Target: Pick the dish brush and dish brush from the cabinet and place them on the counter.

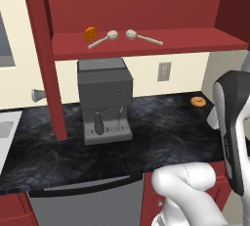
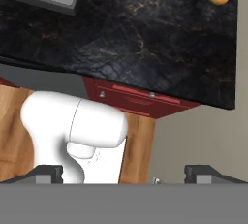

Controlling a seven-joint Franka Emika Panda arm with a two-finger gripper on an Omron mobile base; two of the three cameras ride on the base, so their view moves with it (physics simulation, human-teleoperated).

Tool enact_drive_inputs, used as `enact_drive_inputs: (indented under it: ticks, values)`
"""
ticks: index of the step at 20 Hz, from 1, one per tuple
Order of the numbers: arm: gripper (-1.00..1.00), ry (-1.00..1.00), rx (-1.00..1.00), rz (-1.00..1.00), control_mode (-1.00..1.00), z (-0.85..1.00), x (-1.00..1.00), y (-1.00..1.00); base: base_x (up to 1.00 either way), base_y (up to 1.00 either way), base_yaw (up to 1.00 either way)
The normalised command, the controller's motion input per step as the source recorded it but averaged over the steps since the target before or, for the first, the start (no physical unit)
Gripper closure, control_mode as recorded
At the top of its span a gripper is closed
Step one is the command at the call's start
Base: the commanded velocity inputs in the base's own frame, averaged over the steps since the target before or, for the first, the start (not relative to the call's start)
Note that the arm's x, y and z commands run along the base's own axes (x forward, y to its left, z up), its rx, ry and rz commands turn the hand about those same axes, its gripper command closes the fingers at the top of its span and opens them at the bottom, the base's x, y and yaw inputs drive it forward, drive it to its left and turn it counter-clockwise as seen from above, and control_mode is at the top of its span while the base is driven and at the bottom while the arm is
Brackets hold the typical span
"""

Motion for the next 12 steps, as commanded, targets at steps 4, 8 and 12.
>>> enact_drive_inputs:
  ticks: [4, 8, 12]
  values:
    - [-1.0, 0.03, 0.0, 0.04, -1.0, -0.02, 0.64, 0.07, 0.0, 0.0, 0.0]
    - [-1.0, 0.0, 0.0, 0.04, -1.0, 0.01, 0.71, 0.09, 0.0, 0.0, 0.0]
    - [-1.0, -0.05, 0.03, 0.02, -1.0, 0.12, 0.66, 0.02, 0.0, 0.0, 0.0]
